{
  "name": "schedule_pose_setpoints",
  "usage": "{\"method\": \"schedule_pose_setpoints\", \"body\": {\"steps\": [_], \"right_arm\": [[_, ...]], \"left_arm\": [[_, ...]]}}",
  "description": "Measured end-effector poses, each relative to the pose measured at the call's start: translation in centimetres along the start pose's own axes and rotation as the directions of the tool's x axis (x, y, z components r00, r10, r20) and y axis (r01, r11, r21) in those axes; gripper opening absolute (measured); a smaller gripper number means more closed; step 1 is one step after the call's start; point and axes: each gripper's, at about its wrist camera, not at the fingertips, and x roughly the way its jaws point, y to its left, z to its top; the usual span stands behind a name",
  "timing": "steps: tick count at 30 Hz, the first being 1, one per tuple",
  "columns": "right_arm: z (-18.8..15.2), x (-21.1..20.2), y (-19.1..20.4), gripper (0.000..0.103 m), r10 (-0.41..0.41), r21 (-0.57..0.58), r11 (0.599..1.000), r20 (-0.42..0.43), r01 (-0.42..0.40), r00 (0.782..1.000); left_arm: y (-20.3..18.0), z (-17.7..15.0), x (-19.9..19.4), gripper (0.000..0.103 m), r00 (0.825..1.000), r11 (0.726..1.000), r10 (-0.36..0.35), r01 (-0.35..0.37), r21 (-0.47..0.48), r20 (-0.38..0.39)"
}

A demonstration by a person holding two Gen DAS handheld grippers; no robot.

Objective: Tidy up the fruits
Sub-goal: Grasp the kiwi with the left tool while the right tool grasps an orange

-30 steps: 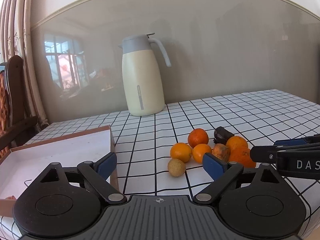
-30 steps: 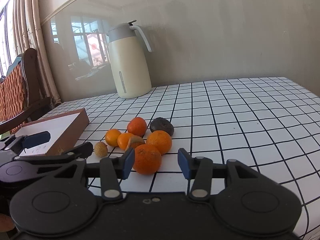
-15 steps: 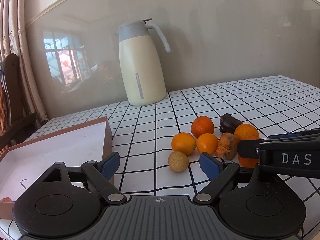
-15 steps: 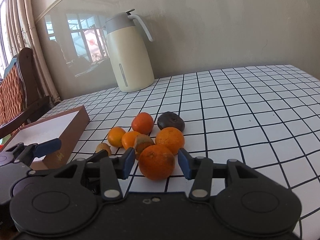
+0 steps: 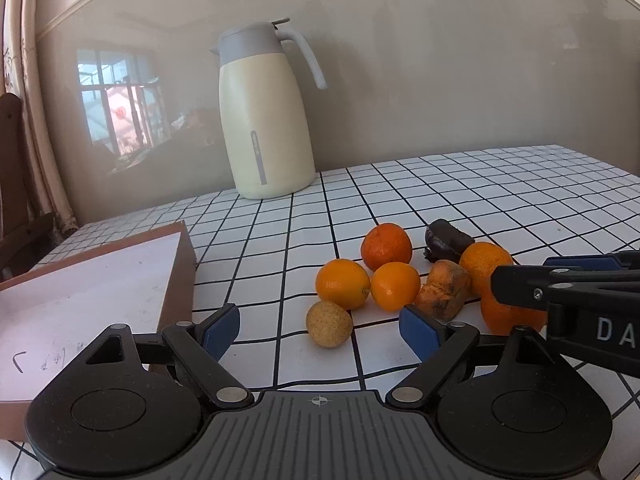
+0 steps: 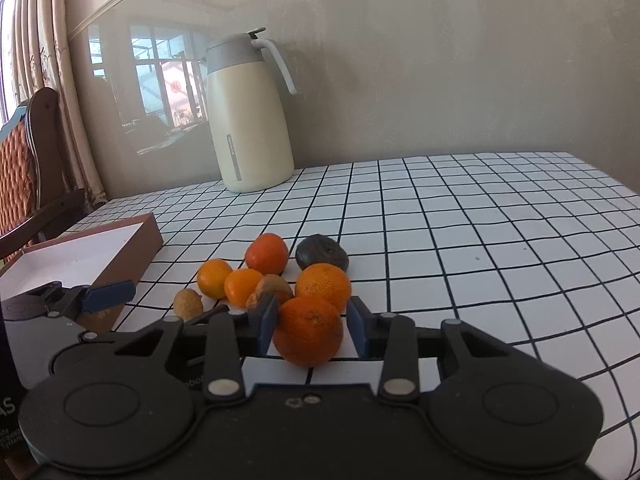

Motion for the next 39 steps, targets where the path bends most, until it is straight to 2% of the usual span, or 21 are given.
{"method": "schedule_pose_setpoints", "body": {"steps": [3, 4, 5, 6, 10, 12, 14, 19, 23, 26, 32, 36, 39], "right_arm": [[0.1, -0.2, -0.5, 0.03, 0.005, 0.01, 1.0, 0.001, -0.005, 1.0], [0.1, -0.1, -0.6, 0.031, 0.012, 0.013, 1.0, -0.004, -0.012, 1.0], [0.1, 0.0, -0.6, 0.031, 0.02, 0.023, 1.0, -0.008, -0.019, 1.0], [0.0, 0.0, -0.8, 0.031, 0.029, 0.039, 0.999, -0.014, -0.028, 0.999], [0.1, 0.1, -1.1, 0.032, 0.052, 0.085, 0.995, -0.027, -0.049, 0.998], [0.1, 0.2, -1.2, 0.03, 0.06, 0.1, 0.993, -0.032, -0.056, 0.998], [0.0, 0.2, -1.3, 0.029, 0.071, 0.12, 0.991, -0.032, -0.067, 0.997], [0.0, 0.4, -1.0, 0.029, 0.066, 0.112, 0.992, -0.035, -0.062, 0.997], [-0.1, 0.8, -0.9, 0.033, 0.072, 0.119, 0.991, -0.053, -0.066, 0.996], [-0.3, 1.1, -0.7, 0.033, 0.085, 0.132, 0.988, -0.063, -0.076, 0.994], [-0.4, 1.2, -0.1, 0.032, 0.064, 0.11, 0.992, -0.055, -0.058, 0.996], [-0.6, 1.3, 0.6, 0.033, 0.044, 0.051, 0.998, -0.051, -0.041, 0.998], [-0.6, 1.7, 0.6, 0.032, 0.06, 0.06, 0.997, -0.067, -0.056, 0.996]], "left_arm": [[-0.2, 0.1, 0.7, 0.087, 1.0, 1.0, -0.005, 0.004, -0.021, -0.009], [-0.3, 0.1, 0.8, 0.081, 1.0, 1.0, -0.007, 0.007, -0.024, -0.005], [-0.4, 0.1, 1.0, 0.067, 1.0, 0.999, -0.022, 0.022, -0.029, -0.016], [-0.3, 0.1, 1.4, 0.062, 0.998, 0.998, -0.045, 0.043, -0.047, -0.035], [-0.1, 0.1, 1.6, 0.059, 0.997, 0.996, -0.061, 0.058, -0.069, -0.038], [0.0, 0.1, 1.7, 0.052, 0.996, 0.994, -0.081, 0.077, -0.078, -0.039], [0.0, 0.0, 1.6, 0.026, 0.996, 0.994, -0.082, 0.079, -0.077, -0.037], [0.4, -0.2, 1.3, 0.026, 0.996, 0.992, -0.086, 0.082, -0.099, -0.038], [0.6, -0.6, 0.5, 0.026, 0.996, 0.993, -0.081, 0.078, -0.085, -0.035], [0.8, -0.9, 0.0, 0.026, 0.996, 0.994, -0.077, 0.074, -0.083, -0.034], [0.8, -1.4, -0.6, 0.026, 0.998, 0.995, -0.067, 0.066, -0.073, -0.02], [0.6, -1.5, -1.0, 0.026, 0.998, 0.996, -0.059, 0.058, -0.073, -0.015], [0.6, -1.7, -1.3, 0.025, 0.998, 0.996, -0.056, 0.055, -0.074, -0.012]]}}
